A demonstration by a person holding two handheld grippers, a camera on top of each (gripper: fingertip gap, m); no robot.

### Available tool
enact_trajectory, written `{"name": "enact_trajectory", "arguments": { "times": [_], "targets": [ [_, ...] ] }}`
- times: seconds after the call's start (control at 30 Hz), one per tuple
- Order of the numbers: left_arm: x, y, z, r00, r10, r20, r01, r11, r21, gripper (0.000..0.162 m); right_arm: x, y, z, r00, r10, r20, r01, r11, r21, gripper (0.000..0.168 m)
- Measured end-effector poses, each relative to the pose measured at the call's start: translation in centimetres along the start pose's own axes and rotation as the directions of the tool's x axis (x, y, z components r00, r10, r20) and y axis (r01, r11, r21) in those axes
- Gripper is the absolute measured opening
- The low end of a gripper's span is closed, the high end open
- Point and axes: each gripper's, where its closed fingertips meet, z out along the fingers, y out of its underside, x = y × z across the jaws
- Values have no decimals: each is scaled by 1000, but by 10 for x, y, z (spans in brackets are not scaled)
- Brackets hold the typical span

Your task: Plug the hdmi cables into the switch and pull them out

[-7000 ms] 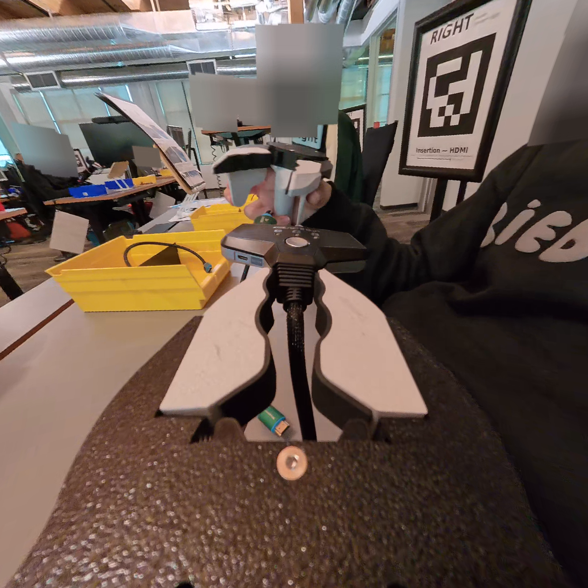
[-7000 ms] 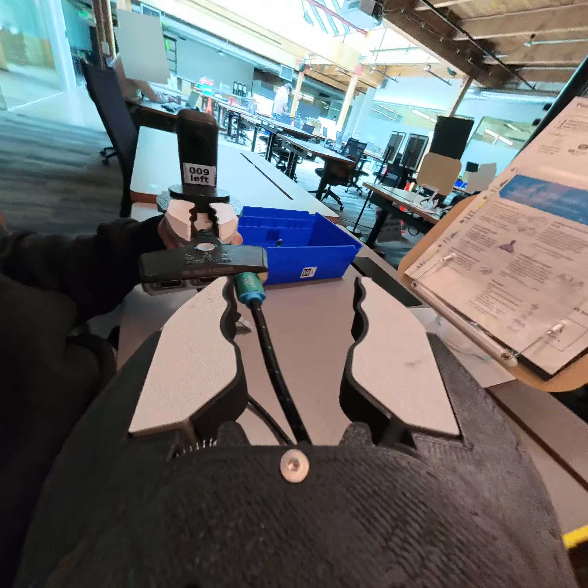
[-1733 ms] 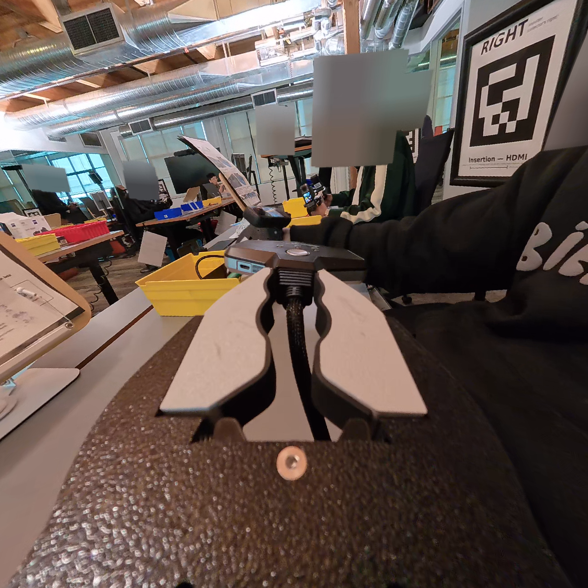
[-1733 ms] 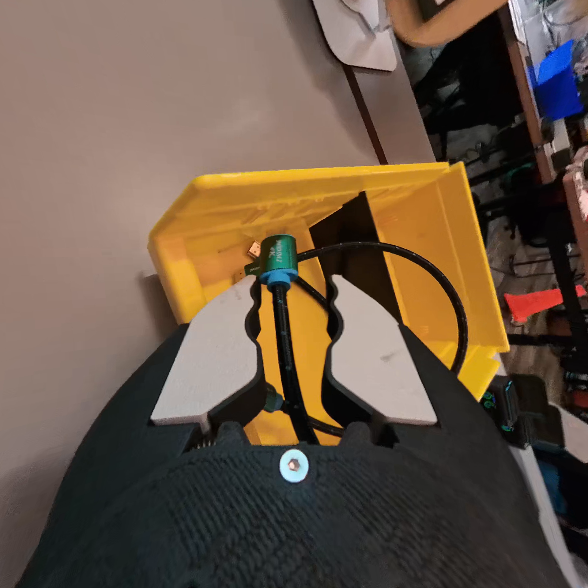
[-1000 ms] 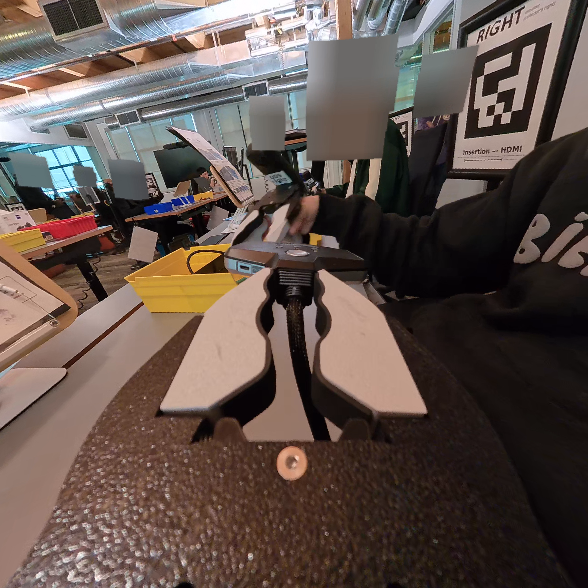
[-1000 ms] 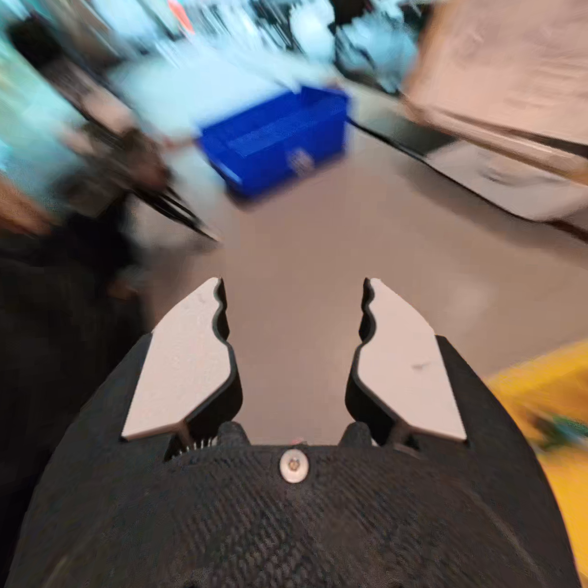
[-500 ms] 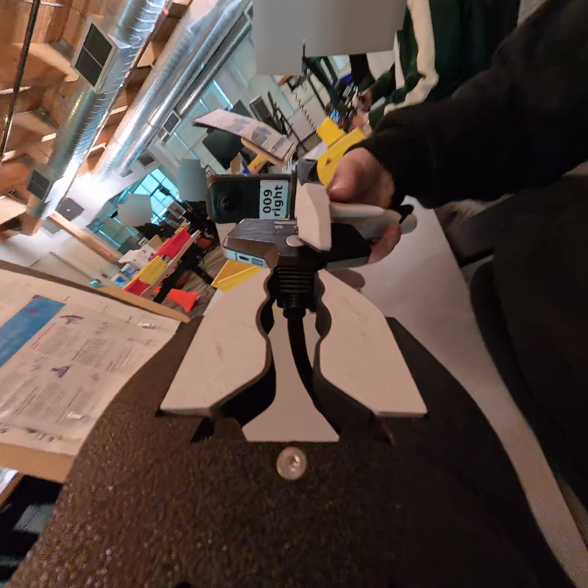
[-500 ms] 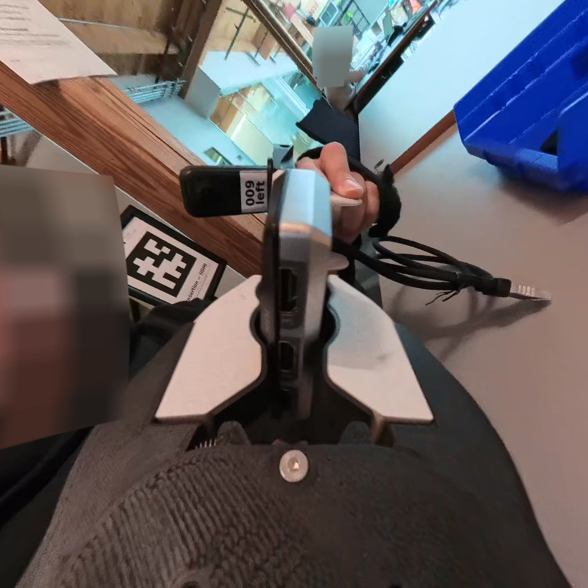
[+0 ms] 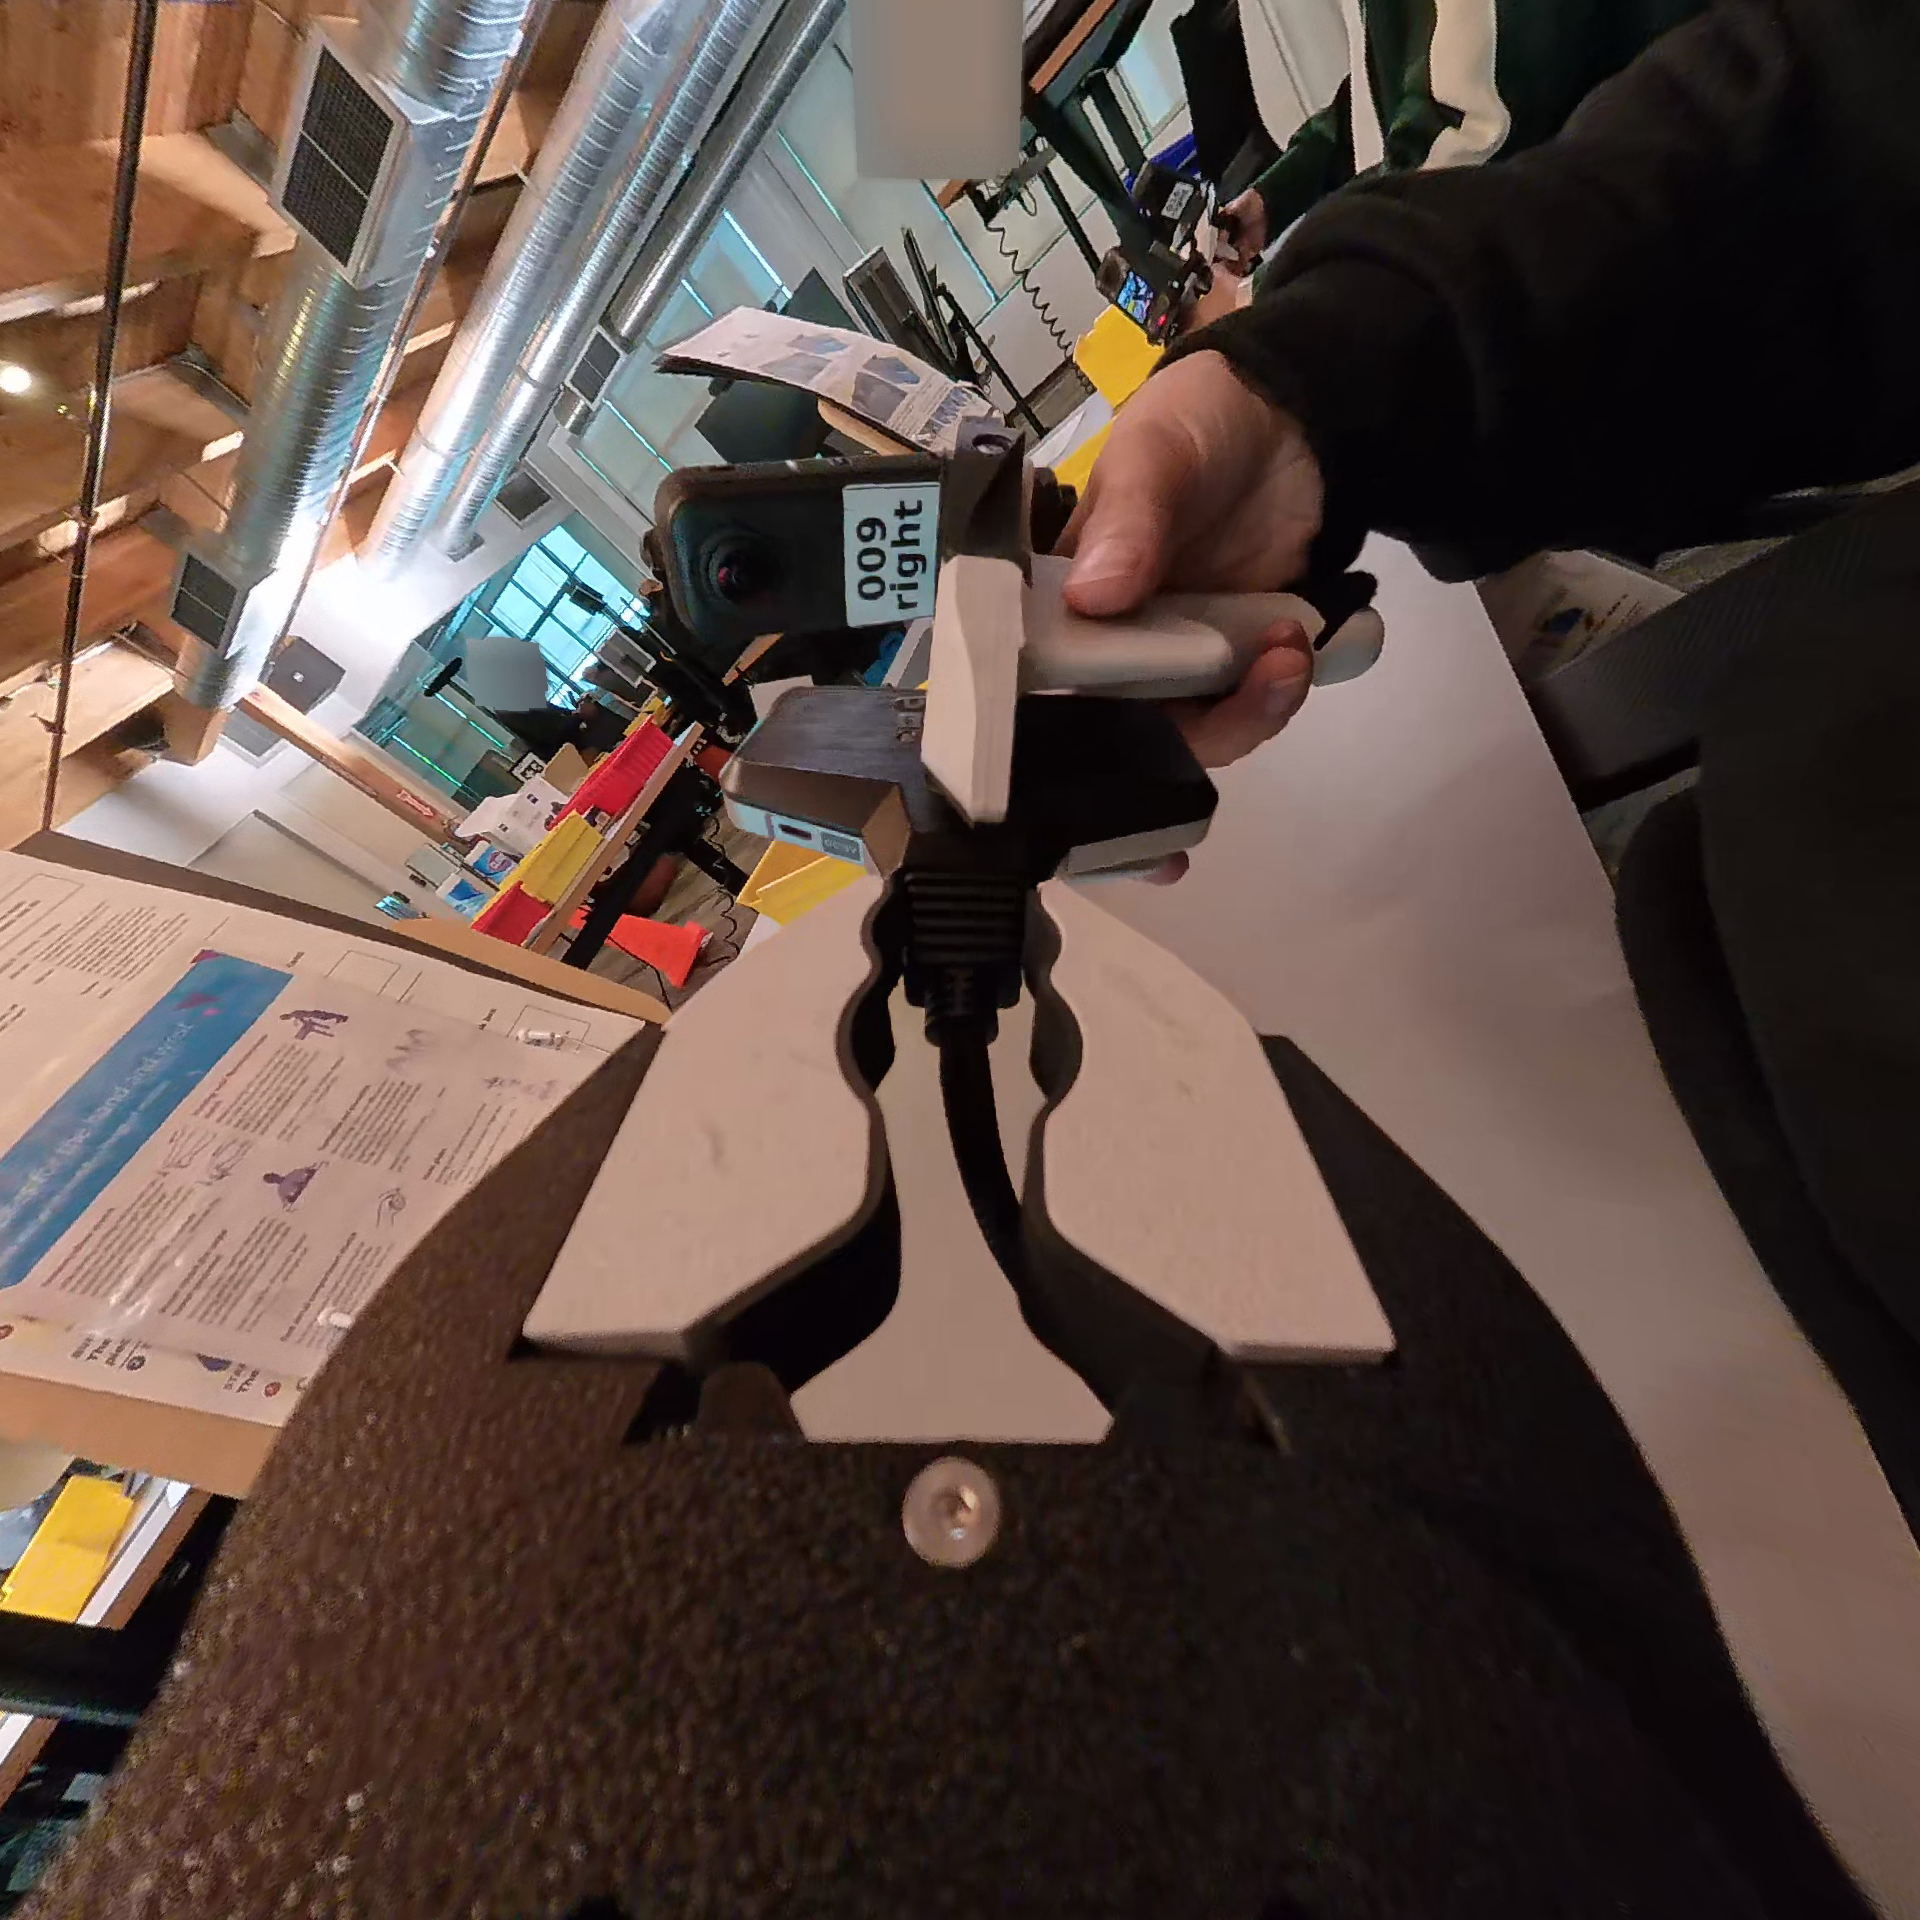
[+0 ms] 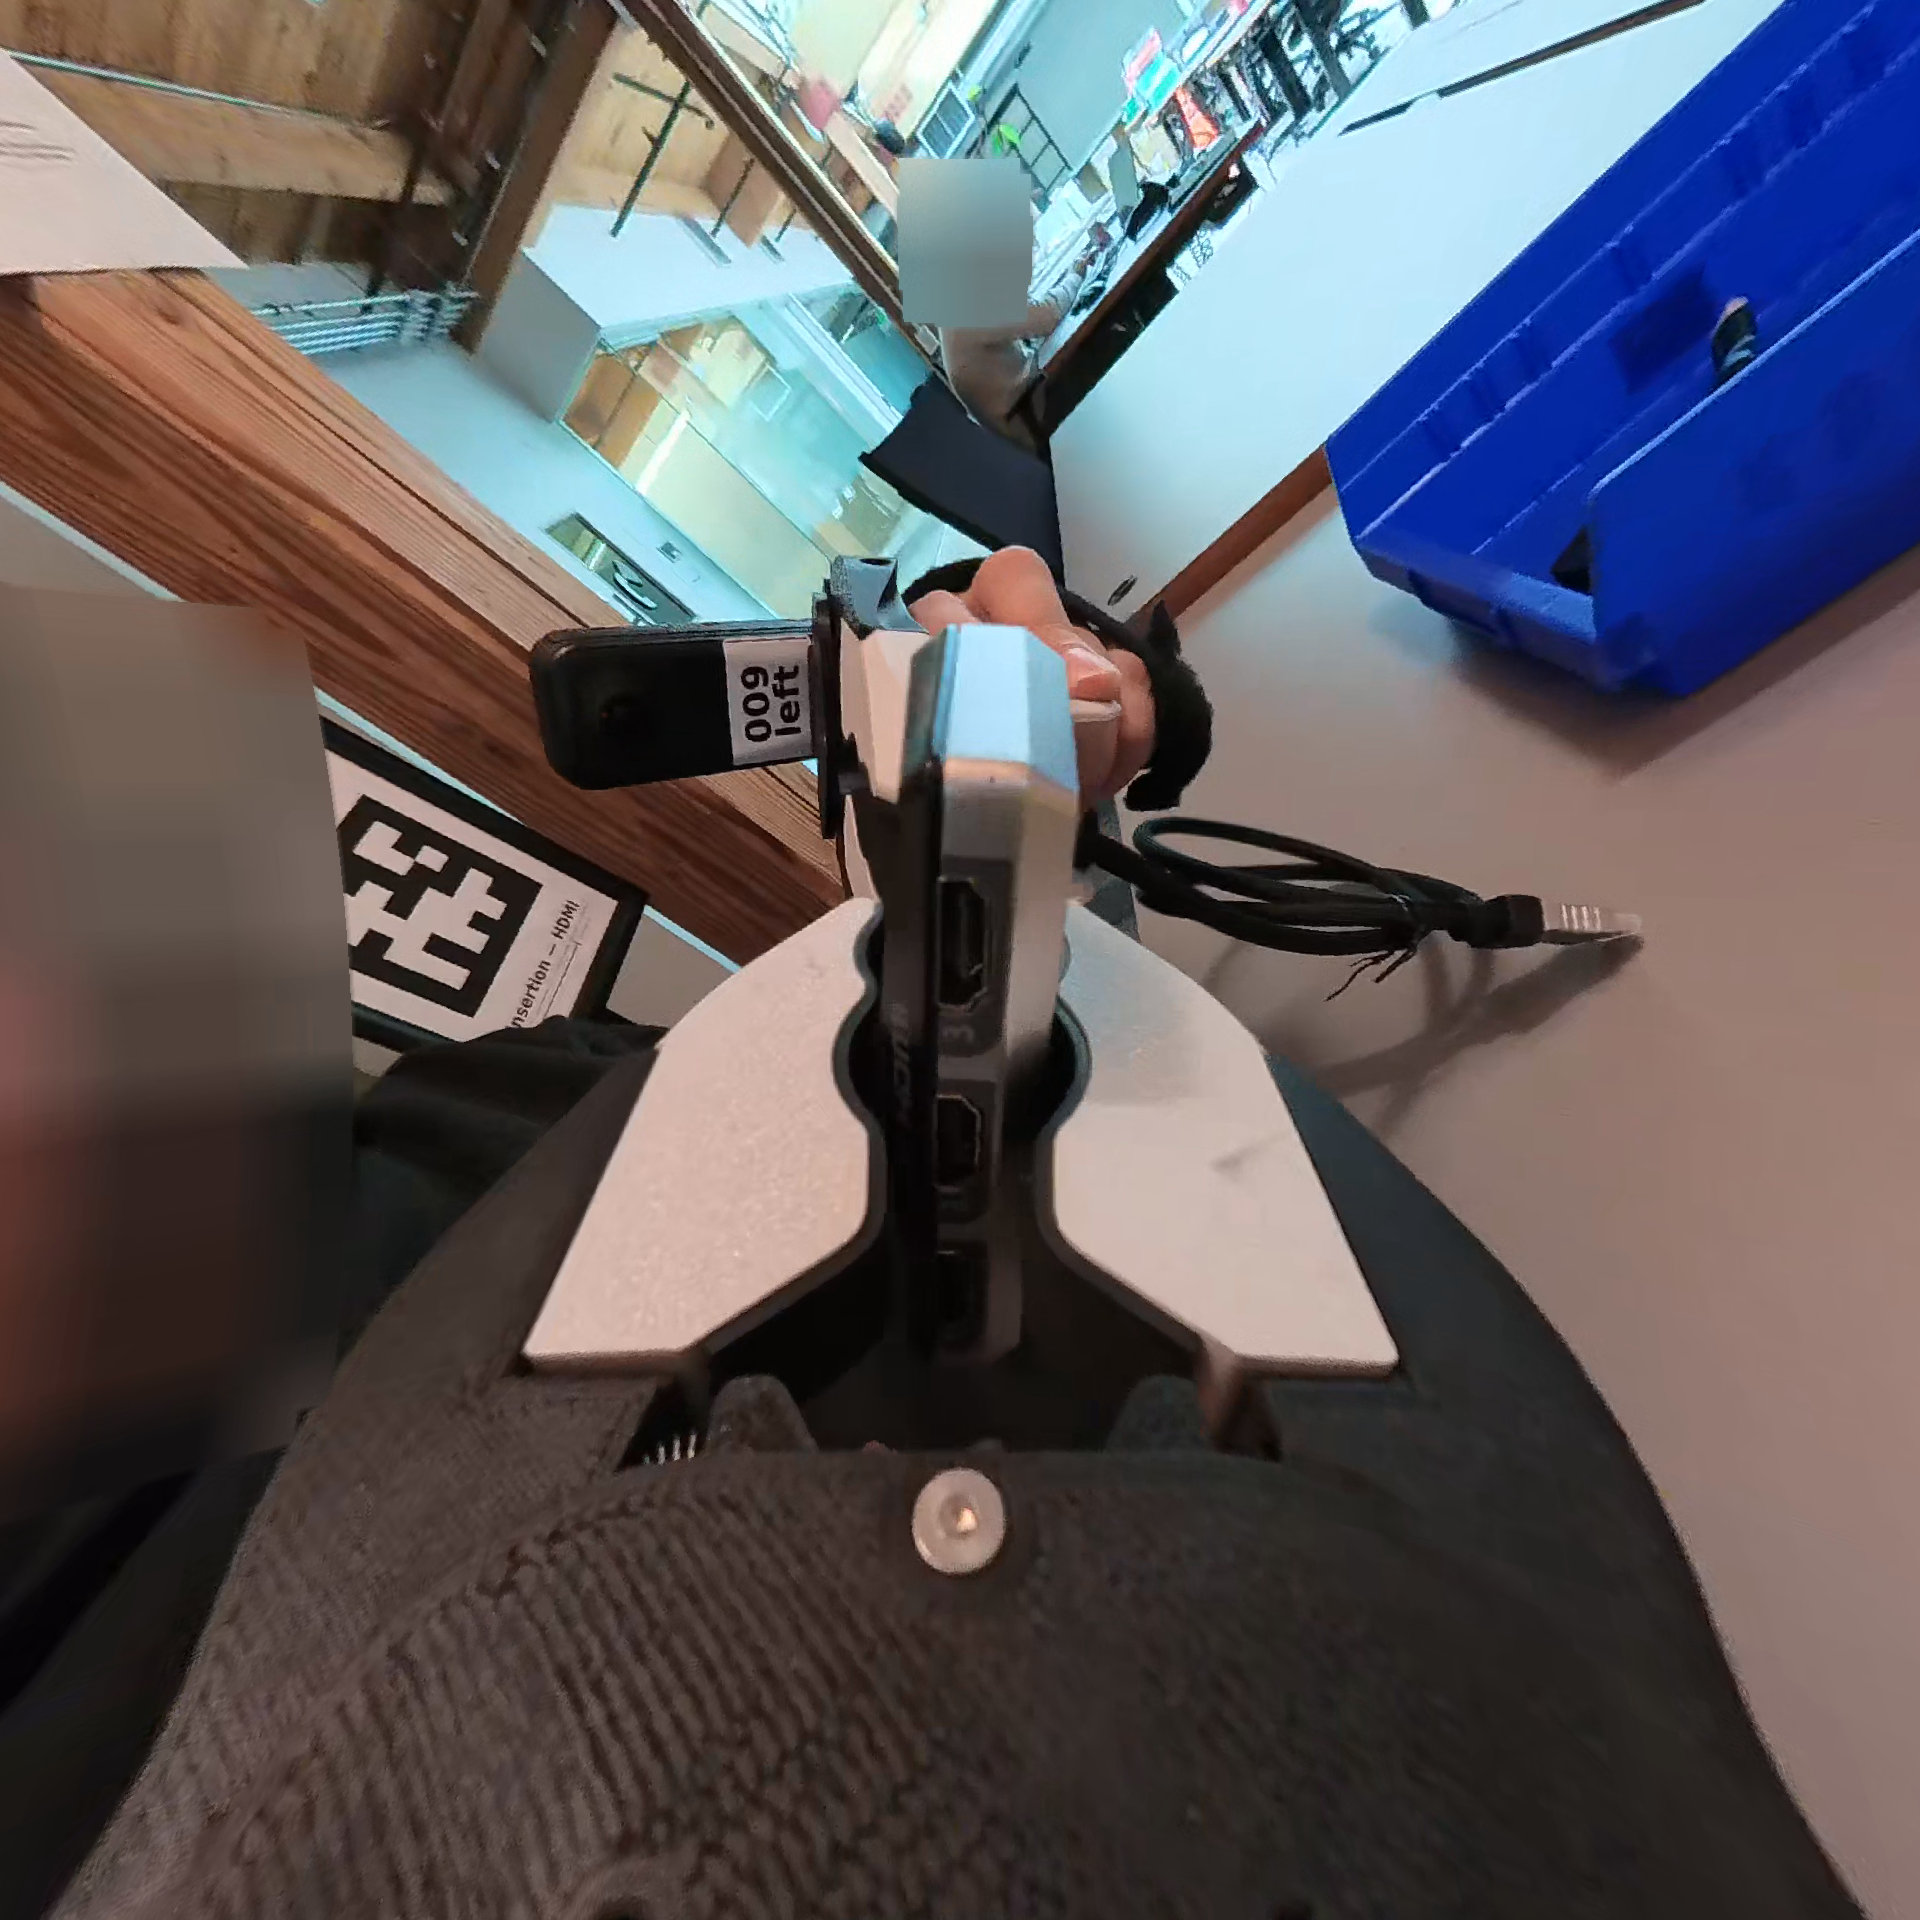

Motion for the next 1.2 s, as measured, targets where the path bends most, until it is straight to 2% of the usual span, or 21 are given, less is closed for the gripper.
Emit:
{"name": "enact_trajectory", "arguments": {
  "times": [0.03, 0.3, 0.57, 0.7, 0.73, 0.77, 0.83, 0.93, 1.07, 1.13, 1.2],
  "targets": [
    [0, 0, 1, 1000, 0, 1, 0, 1000, 0, 21, 0, 0, -1, 1000, 11, 5, -11, 1000, 2, 25],
    [3, 7, 5, 1000, 6, -9, -6, 999, -36, 21, 9, 4, -2, 1000, -29, 10, 30, 999, -22, 23],
    [4, 22, 8, 999, 50, -6, -51, 990, -128, 22, 25, 9, -2, 970, -236, -53, 233, 970, -63, 25],
    [-4, 8, 8, 998, -18, 59, 21, 998, -53, 23, 25, -6, -13, 936, -333, -112, 329, 943, -53, 24],
    [-13, -4, 3, 993, -28, 118, 28, 1000, -2, 33, 23, -17, -21, 921, -361, -144, 359, 932, -43, 24],
    [-23, -17, -6, 982, -35, 187, 25, 998, 54, 42, 22, -29, -33, 898, -399, -186, 399, 916, -39, 24],
    [-42, -38, -29, 949, -63, 308, 17, 989, 149, 47, 14, -58, -61, 850, -449, -276, 464, 886, -12, 24],
    [-77, -31, -62, 857, -185, 480, 128, 980, 151, 44, 1, -104, -112, 715, -526, -460, 578, 815, -34, 24],
    [-85, 3, -65, 833, -312, 457, 279, 950, 140, 45, -21, -161, -179, 507, -564, -652, 694, 716, -80, 24],
    [-84, 16, -58, 820, -388, 420, 355, 921, 159, 45, -24, -188, -217, 352, -548, -759, 711, 684, -165, 23],
    [-84, 34, -50, 788, -457, 412, 438, 887, 146, 41, -20, -207, -257, 198, -510, -837, 668, 695, -265, 24]
  ]
}}
